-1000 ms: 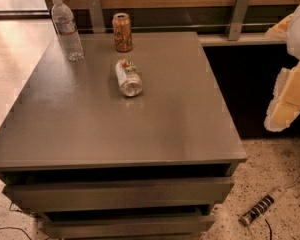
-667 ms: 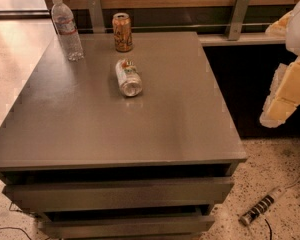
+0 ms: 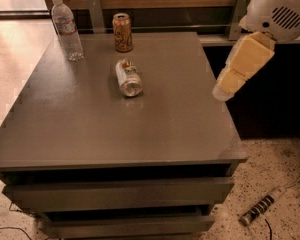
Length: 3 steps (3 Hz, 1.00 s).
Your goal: Place 7up can upright
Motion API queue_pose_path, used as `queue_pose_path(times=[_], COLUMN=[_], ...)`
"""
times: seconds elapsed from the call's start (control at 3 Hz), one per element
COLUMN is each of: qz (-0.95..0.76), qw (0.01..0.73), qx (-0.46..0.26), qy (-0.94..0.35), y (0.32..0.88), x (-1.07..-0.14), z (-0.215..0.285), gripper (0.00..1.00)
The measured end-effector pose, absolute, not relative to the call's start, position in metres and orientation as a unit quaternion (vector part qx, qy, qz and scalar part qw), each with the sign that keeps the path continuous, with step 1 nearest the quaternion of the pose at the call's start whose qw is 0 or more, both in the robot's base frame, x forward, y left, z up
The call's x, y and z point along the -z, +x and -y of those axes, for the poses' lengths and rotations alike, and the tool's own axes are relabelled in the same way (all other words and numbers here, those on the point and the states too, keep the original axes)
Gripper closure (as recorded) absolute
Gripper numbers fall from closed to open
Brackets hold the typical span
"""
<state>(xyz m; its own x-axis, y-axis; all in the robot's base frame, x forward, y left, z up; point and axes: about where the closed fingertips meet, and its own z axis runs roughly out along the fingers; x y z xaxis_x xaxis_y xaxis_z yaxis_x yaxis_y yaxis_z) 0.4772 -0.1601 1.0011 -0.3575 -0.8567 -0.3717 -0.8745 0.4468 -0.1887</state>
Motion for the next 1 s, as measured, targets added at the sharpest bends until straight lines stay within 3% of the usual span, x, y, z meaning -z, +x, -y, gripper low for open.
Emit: queue_pose_path(times=[1.0], qz=[-0.862], qw=[0.205], qx=[-0.118], qy=[-0.447], y=[0.555], x=[-0.993], z=[0.066], gripper=[0.00])
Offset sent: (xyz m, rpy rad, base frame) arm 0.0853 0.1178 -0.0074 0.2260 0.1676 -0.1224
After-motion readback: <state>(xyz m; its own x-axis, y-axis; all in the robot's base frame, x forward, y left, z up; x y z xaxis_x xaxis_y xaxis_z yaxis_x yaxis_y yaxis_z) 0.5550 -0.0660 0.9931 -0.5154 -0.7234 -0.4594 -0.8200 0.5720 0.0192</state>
